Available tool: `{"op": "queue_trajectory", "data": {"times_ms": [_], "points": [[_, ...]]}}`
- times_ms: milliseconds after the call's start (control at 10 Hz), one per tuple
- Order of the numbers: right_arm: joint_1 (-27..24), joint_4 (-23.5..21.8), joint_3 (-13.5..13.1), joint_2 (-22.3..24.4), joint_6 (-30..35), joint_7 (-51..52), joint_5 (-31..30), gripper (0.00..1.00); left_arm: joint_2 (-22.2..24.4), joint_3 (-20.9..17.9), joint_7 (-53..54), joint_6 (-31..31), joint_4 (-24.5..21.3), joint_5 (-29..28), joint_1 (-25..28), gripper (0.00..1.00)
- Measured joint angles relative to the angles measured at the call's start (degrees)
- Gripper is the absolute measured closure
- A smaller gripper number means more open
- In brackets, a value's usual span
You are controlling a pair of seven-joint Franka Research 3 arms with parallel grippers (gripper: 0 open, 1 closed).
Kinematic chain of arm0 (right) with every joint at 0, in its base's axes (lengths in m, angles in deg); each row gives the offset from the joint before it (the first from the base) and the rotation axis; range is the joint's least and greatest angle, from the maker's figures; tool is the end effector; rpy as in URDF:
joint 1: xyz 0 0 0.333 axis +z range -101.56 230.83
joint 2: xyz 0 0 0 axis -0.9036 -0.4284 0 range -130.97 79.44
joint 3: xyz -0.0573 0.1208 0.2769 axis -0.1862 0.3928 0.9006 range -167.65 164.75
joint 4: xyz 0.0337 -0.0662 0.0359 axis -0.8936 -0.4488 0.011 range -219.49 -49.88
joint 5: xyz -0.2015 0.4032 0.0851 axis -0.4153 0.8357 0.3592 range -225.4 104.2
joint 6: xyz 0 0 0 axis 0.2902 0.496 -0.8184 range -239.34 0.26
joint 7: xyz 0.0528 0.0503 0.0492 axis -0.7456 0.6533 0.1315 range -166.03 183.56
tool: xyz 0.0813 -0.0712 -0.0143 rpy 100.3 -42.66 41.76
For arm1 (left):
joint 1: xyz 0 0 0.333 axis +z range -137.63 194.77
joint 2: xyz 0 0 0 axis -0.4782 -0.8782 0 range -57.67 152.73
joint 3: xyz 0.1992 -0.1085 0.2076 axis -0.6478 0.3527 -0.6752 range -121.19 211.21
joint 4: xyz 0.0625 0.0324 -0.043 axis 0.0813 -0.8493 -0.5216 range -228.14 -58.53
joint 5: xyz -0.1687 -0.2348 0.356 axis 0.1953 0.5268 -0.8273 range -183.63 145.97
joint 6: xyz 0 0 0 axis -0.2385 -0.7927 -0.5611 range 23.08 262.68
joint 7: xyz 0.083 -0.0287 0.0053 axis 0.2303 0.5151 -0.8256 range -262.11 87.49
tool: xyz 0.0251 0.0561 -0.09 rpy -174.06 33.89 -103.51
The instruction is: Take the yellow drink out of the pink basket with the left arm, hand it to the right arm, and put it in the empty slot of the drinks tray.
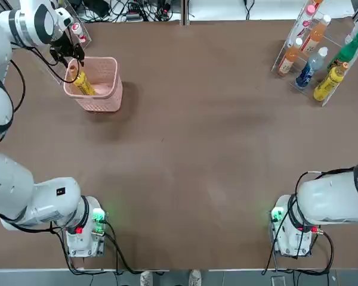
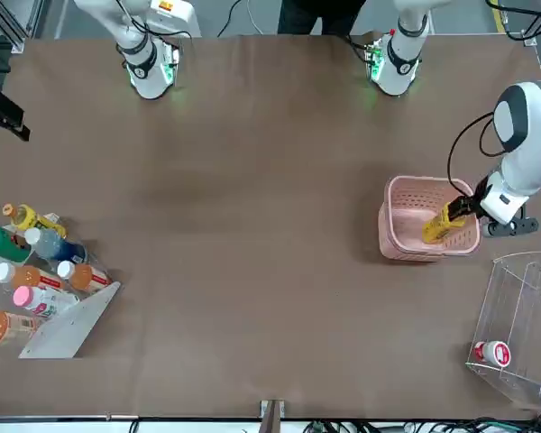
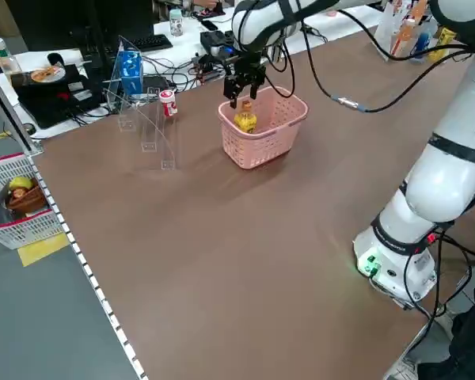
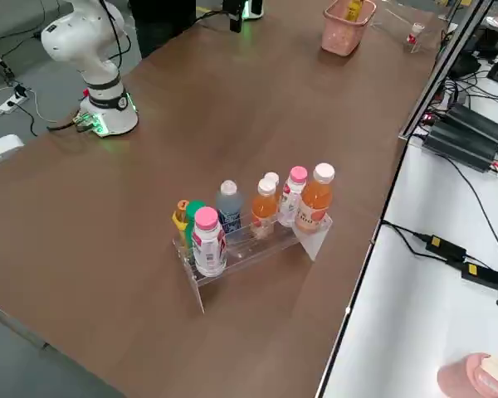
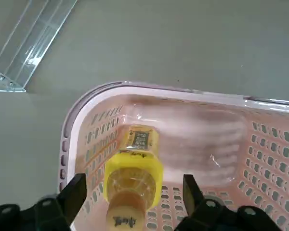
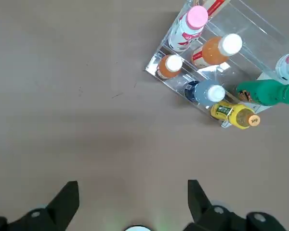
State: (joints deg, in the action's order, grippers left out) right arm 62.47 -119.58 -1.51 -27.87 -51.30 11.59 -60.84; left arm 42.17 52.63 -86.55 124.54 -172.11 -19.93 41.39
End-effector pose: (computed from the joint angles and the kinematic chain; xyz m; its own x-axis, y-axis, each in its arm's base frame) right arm 0.6036 -0.0241 0.6965 0.9995 0.0094 -0.0304 0.0095 -1.0000 0.0027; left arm 0.6130 0.0567 0.3288 0.9976 0.0667 0.0188 0.0668 -0.9978 -0.0033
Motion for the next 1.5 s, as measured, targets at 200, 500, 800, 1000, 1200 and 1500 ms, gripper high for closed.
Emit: {"op": "queue_trajectory", "data": {"times_ms": [200, 500, 800, 1000, 1200, 1500], "points": [[0.0, 0.0, 0.0, 0.0, 0.0, 0.0, 0.0, 0.00, 0.6, 0.1, 0.0, 0.0, -0.2, 0.0, -0.1, 0.15], [0.0, 0.0, -0.1, 0.0, 0.0, 0.0, 0.0, 0.00, 0.9, 0.1, -0.1, 0.0, -0.6, 0.0, -0.1, 0.17], [-0.1, 0.0, -0.3, 0.0, 0.0, 0.0, 0.0, 0.00, 0.9, 0.1, -0.4, 0.4, -1.2, 0.0, -0.1, 0.17], [-0.1, 0.0, -0.2, 0.0, 0.0, 0.0, 0.0, 0.00, 1.0, 0.1, -1.1, 0.6, -1.5, 0.0, -0.2, 0.22], [-0.1, 0.0, -0.3, 0.0, -0.1, 0.0, 0.0, 0.00, 1.6, 0.1, -1.6, 0.6, -1.8, 0.0, -0.3, 0.24], [-0.1, 0.0, -0.3, 0.0, -0.3, 0.0, 0.0, 0.00, 2.4, 0.4, -2.1, 0.6, -2.4, 0.0, -0.3, 0.32]]}}
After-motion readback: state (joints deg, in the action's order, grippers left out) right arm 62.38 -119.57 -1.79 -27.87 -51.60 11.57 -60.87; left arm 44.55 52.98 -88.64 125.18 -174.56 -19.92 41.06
